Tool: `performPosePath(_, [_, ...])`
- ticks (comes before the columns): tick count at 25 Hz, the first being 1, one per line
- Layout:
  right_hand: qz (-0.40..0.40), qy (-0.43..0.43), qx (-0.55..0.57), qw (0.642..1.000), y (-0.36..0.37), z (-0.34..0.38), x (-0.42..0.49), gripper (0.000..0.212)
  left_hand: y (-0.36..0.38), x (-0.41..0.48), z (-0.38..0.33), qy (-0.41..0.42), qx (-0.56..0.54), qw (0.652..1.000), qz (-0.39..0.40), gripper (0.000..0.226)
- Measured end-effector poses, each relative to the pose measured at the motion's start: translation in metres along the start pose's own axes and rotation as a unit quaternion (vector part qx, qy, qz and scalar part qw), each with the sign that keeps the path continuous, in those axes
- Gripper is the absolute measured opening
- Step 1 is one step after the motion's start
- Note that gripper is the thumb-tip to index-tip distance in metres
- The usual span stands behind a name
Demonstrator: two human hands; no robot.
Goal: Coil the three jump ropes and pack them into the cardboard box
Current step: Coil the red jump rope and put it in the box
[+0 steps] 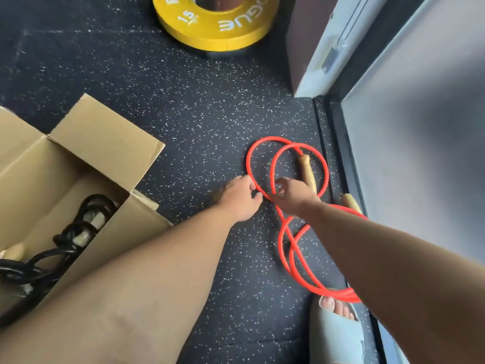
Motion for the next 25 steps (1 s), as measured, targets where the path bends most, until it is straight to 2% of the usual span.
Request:
performPosePath(4, [-0.003, 0.062, 0.033, 0.998, 0.030, -0.008, 0.011, 0.063, 0.020, 0.017, 0.002, 0.002, -0.006, 1.000, 0.007, 0.022])
performPosePath(6, [-0.002, 0.069, 0.025, 0.997, 0.035, -0.007, 0.011, 0.053, 0.022, 0.016, 0.007, -0.004, -0.016, 1.000, 0.008, 0.021])
performPosePath(7, [0.013, 0.058, 0.013, 0.998, 0.035, -0.003, 0.009, 0.046, 0.019, 0.014, 0.008, -0.006, -0.022, 1.000, 0.007, 0.021])
performPosePath(11, [0.052, 0.028, 0.025, 0.998, 0.017, 0.025, -0.017, 0.044, -0.013, -0.006, 0.011, -0.032, -0.052, 0.998, -0.014, 0.021])
performPosePath(16, [-0.025, -0.075, 0.105, 0.991, -0.043, 0.067, -0.080, 0.013, -0.077, -0.051, 0.013, -0.061, -0.086, 0.994, -0.035, 0.036])
performPosePath(18, [-0.055, -0.118, 0.132, 0.983, -0.079, 0.086, -0.115, 0.008, -0.102, -0.079, 0.007, -0.033, -0.087, 0.996, -0.009, 0.054])
performPosePath(20, [-0.062, -0.138, 0.181, 0.972, -0.116, 0.103, -0.151, 0.011, -0.128, -0.112, -0.009, 0.046, -0.051, 0.998, 0.006, 0.066])
performPosePath(22, [-0.088, -0.128, 0.237, 0.959, -0.158, 0.116, -0.179, 0.009, -0.158, -0.144, -0.030, 0.100, -0.035, 0.994, -0.030, 0.057])
performPosePath(25, [-0.119, -0.120, 0.272, 0.947, -0.213, 0.134, -0.224, 0.012, -0.202, -0.185, -0.053, 0.118, -0.051, 0.990, -0.058, 0.036])
Point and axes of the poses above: each hand's wrist, its own x-axis towards the middle knuckle, its own y-axis out of the palm, z = x × y, the point moved 5 cm from there along x, towards the middle knuckle, and after that the axes turned 13 degrees about -z, right-handed, at the moved point
